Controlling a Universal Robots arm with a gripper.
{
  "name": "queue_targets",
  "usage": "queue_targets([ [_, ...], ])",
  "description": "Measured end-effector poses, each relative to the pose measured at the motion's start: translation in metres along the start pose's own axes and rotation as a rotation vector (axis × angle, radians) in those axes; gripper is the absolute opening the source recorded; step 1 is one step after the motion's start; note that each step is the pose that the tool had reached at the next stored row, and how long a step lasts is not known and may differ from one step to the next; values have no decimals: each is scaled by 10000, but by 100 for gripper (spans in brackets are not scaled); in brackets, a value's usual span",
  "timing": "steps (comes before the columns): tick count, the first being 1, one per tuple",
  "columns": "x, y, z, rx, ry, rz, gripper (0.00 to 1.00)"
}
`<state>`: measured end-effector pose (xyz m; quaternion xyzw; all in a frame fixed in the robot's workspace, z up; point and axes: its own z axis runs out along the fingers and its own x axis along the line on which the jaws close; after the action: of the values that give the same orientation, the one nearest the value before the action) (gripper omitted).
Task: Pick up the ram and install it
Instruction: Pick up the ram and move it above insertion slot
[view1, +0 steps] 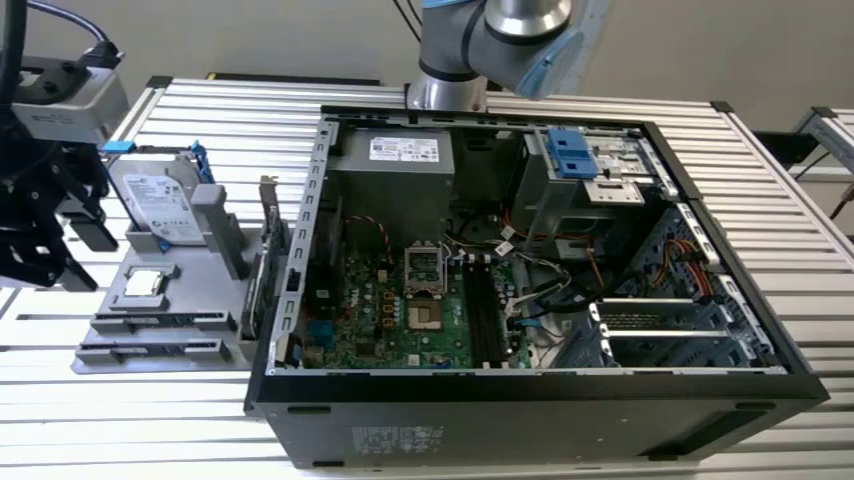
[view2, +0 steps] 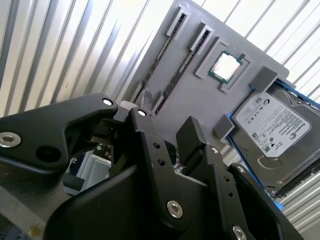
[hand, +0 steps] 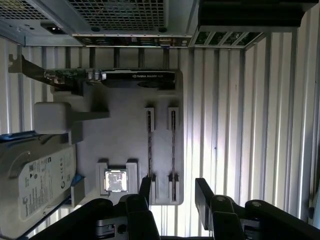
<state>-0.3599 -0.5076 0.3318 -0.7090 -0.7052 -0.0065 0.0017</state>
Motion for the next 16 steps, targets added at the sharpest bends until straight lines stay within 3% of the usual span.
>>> queue_targets([
  [16,9,-1,119,1,-30,0,100],
])
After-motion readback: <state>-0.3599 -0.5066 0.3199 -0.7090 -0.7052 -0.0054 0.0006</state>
